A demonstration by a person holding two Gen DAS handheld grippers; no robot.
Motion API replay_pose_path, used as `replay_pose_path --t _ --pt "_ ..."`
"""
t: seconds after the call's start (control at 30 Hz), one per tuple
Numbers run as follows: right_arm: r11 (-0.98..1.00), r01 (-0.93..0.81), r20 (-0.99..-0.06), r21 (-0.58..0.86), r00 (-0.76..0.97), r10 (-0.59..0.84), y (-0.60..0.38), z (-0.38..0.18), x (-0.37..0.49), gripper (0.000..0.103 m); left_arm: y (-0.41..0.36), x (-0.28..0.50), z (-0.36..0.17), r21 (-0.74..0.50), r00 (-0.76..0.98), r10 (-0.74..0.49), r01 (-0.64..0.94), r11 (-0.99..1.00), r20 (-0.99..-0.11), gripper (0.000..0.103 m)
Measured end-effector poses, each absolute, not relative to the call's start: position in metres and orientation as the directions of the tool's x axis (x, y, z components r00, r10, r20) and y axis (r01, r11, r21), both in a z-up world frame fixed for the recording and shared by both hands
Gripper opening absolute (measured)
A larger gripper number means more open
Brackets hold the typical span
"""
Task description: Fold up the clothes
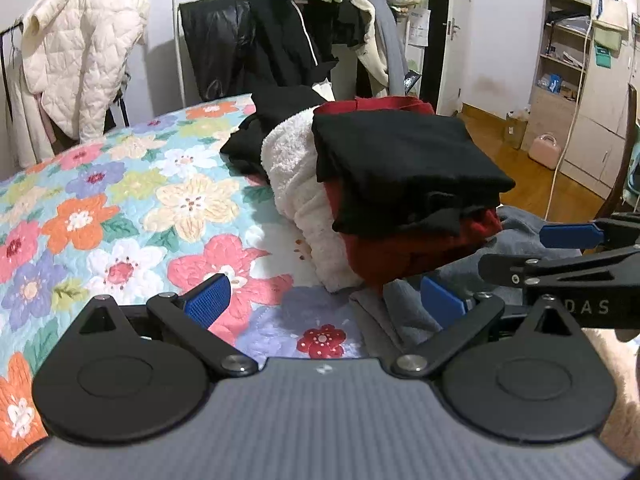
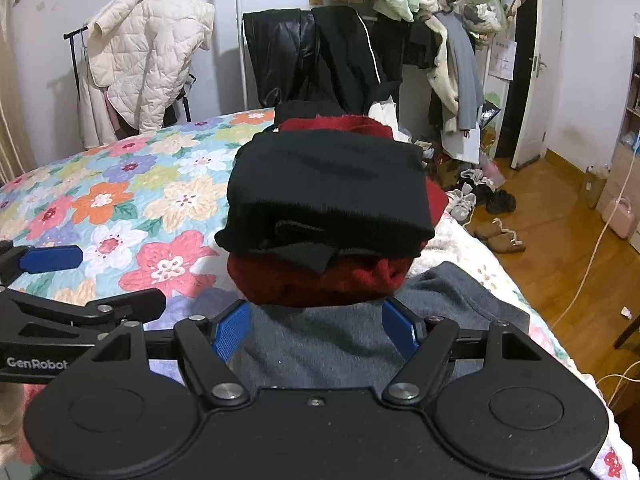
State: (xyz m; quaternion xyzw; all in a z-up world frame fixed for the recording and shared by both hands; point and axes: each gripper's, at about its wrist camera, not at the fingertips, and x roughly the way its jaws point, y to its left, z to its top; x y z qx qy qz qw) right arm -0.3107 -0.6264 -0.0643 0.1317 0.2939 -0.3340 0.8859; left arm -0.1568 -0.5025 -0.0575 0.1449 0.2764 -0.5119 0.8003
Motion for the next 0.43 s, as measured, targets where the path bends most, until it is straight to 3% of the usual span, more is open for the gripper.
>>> replay_pose_path --t 0.43 --pt "0.751 0.660 -0.602 0.028 0.611 -0.514 -0.621 -0.059 -0.310 0.077 -0.492 -0.154 -0.049 -0.078 0.314 -0.752 0.897 0.434 -0.579 0.103"
